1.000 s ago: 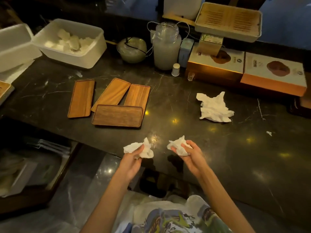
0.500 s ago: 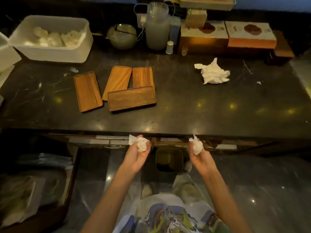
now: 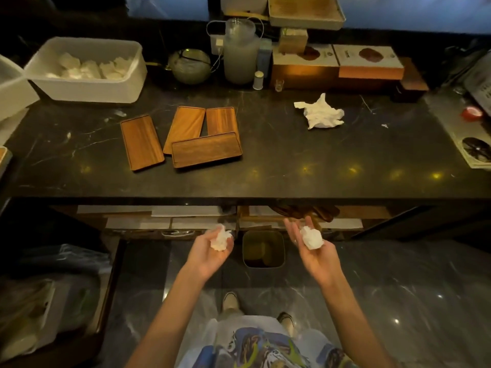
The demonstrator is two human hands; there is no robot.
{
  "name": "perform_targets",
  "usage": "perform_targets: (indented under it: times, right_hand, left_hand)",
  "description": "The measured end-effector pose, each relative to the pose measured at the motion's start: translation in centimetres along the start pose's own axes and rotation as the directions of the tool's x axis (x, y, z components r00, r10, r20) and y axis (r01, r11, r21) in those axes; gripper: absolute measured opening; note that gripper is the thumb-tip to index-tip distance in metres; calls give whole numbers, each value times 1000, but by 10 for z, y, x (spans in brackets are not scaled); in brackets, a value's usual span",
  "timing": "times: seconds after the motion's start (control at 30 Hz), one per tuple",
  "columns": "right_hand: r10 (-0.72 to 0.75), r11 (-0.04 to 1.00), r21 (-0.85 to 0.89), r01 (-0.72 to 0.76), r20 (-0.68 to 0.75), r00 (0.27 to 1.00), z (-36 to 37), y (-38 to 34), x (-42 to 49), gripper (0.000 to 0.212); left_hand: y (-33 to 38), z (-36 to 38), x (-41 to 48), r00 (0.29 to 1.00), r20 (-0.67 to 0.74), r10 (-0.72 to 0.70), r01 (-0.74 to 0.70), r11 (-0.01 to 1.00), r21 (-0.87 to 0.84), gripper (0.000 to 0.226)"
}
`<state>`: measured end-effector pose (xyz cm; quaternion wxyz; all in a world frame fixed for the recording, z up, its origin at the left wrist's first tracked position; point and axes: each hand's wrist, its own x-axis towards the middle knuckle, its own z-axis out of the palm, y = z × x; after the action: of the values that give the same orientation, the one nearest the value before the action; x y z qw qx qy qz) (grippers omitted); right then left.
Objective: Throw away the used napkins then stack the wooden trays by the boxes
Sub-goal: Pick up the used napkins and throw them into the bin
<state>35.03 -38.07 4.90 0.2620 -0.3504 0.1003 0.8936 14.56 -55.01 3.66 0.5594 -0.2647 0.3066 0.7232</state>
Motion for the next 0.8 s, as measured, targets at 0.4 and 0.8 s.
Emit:
perform_targets:
  times: [0.4, 0.8]
  right_hand:
    - [-3, 1000, 3, 3, -61, 998, -79, -24, -60, 19]
    - [-318, 858, -486, 169, -242, 917, -147, -37, 3, 52]
  left_hand:
    - [-87, 3, 8, 986, -164, -4, 17, 997, 77, 22]
    - [-126, -23, 81, 956, -273, -108, 159, 972, 174, 28]
